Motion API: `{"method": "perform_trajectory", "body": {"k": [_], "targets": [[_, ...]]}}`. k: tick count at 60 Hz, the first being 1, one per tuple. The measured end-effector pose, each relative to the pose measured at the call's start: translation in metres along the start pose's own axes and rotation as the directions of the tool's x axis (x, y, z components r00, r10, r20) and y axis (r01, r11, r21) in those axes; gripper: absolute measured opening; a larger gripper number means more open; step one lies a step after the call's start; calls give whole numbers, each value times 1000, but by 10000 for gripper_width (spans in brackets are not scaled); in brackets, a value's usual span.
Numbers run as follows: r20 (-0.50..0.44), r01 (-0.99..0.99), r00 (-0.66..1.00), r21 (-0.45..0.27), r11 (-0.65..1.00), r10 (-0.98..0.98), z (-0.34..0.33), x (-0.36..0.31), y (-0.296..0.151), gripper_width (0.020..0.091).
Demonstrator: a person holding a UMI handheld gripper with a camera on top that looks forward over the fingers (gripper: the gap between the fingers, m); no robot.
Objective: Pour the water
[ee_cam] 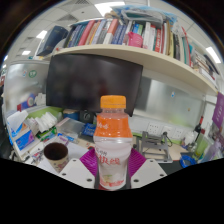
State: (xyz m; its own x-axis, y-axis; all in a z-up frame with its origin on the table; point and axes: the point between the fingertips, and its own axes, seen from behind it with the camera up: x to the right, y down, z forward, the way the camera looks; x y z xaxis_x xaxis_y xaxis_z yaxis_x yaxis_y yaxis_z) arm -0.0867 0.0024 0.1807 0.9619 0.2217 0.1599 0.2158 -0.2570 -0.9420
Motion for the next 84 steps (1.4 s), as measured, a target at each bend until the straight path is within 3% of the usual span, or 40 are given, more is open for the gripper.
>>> {"method": "perform_trajectory", "body": {"k": [12, 27, 35, 43, 48, 54, 56, 70, 84], "targets": [[3, -130, 992, 0, 992, 130, 36, 2, 52, 358], [49, -115, 992, 33, 993, 114, 58, -21, 80, 358], [27, -163, 987, 53, 985, 161, 54, -18, 92, 374], [22, -155, 988, 68, 985, 154, 50, -18, 92, 492], [17, -164, 986, 37, 986, 164, 48, -18, 95, 554], [-5, -173, 985, -33, 984, 173, 42, -18, 110, 784], [-13, -168, 986, -47, 985, 167, 36, -18, 113, 816], [-115, -190, 978, -144, 971, 174, -33, -18, 105, 813], [-209, -220, 959, -117, 968, 193, -94, -12, 46, 810]]}}
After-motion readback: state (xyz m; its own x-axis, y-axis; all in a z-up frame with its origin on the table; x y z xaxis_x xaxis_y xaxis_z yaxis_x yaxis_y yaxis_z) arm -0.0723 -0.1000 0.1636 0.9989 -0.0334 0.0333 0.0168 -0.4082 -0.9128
